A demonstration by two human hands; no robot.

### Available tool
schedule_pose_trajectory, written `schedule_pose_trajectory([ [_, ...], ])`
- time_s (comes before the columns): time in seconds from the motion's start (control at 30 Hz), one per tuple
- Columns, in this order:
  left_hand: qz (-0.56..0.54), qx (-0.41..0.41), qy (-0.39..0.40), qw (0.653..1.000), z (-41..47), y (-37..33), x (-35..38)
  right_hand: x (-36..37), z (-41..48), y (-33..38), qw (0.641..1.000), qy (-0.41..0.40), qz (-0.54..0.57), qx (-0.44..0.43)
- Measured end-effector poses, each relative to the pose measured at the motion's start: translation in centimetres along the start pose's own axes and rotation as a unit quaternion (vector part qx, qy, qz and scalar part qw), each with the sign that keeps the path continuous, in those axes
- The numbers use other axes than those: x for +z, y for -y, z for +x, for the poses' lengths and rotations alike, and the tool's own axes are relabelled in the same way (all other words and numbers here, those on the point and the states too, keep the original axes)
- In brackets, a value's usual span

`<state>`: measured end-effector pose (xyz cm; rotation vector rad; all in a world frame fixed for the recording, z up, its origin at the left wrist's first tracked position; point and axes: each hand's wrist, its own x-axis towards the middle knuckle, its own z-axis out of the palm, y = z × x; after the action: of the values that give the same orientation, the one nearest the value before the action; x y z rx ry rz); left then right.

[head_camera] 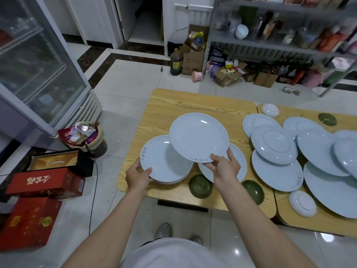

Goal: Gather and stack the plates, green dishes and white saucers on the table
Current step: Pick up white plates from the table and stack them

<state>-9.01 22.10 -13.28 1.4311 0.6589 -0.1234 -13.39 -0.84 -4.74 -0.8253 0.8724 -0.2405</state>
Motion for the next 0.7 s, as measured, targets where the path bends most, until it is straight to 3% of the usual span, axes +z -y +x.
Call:
schedule_pose_trajectory([
  [0.17, 0.044, 0.035, -0.003, 0.998, 0.9, -0.2, -0.2, 0.5, 0.2, -1.1, 1.0, -0.012, -0.007, 0.007],
  [0.4, 0.084, 0.024, -0.006, 0.996, 1.9, 0.1, -0.6, 1.5, 0.0, -2.7, 0.999, -0.018, -0.027, 0.021],
  [0.7, 0.063, 0.017, 0.027, 0.998, 2.7, 0.5, -1.1, 2.3, 0.1, -6.0, 0.996, -0.026, -0.074, 0.049],
])
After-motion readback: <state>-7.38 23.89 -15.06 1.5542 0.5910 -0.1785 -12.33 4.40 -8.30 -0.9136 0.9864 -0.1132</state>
